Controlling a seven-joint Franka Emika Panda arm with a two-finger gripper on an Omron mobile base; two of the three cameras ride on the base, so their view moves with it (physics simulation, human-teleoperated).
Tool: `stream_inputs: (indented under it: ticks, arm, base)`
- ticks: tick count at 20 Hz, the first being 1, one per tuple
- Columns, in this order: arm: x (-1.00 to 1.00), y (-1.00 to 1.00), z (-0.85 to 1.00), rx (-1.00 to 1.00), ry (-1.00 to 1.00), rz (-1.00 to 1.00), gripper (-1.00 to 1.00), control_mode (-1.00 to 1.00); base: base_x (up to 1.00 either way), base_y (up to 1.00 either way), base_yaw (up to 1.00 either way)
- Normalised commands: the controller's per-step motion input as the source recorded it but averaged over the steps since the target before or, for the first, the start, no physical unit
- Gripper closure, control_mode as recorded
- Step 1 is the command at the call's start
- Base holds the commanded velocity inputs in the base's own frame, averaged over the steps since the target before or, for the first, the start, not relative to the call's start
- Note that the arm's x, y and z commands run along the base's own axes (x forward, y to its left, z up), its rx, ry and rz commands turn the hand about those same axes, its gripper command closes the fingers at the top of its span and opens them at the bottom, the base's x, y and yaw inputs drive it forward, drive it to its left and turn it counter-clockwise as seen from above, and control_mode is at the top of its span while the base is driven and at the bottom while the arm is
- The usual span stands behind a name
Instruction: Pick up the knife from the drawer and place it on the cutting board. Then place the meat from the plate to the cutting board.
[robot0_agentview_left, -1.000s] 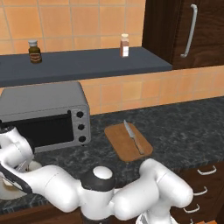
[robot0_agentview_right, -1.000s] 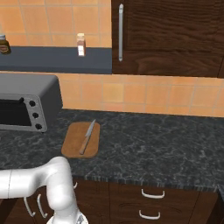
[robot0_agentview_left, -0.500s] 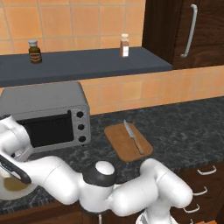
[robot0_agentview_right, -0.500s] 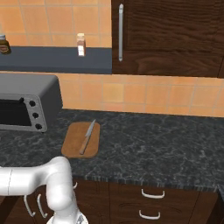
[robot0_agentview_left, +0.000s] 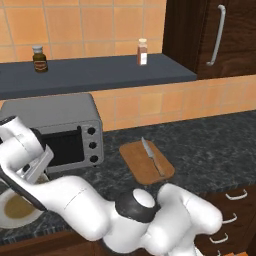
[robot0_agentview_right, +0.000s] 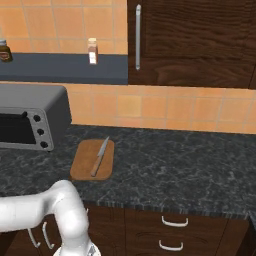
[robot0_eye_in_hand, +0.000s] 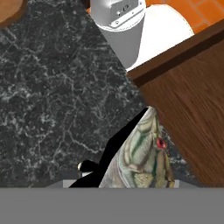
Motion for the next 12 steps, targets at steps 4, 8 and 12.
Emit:
stream_inputs:
  ticks: [4, 8, 12]
  arm:
    - [-0.3, -1.0, 0.24, 0.0, -0.14, 0.0, 1.0, -1.0]
    - [-0.28, -1.0, 0.25, 0.0, -0.11, -0.01, 1.0, -1.0]
    - [-0.3, -1.0, 0.39, 0.0, -0.05, -0.08, 1.0, -1.0]
  base:
    - [0.0, 0.0, 0.0]
    - [0.0, 0.0, 0.0]
    - [0.0, 0.0, 0.0]
